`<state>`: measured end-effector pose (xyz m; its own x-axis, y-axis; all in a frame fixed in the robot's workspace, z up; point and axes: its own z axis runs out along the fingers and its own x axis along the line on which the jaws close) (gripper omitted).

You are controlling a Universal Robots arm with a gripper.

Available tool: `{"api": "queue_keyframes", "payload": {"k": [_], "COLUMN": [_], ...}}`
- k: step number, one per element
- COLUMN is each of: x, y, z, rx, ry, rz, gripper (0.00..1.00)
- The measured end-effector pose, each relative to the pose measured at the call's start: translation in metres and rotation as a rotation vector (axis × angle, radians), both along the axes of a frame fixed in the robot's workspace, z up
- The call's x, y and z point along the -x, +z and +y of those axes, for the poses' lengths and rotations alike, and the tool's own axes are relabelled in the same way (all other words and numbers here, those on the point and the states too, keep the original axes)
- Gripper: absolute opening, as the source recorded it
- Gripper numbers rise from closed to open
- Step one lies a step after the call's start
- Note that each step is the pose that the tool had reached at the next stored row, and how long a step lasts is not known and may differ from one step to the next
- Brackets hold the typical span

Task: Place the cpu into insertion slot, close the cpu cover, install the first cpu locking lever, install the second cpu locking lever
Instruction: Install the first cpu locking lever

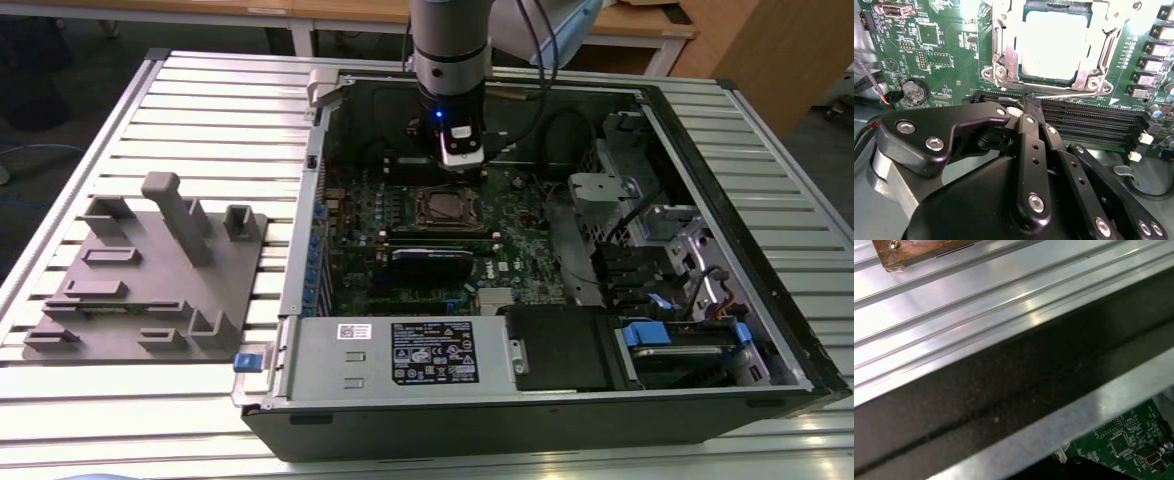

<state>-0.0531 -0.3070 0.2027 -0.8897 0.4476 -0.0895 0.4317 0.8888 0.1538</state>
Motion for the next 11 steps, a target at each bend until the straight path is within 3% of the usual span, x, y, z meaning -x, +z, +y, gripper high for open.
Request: {"api": "queue_keyframes", "payload": {"k": [4, 11], "x": [0.0, -0.0001], "y": [-0.0007, -0.0013], "z": [0.0019, 0.0046], "rx": [0.0074, 0.01], "ry": [-0.003, -0.012], "rz": [-0.0001, -0.0001], "gripper": [0.11, 0.11]}}
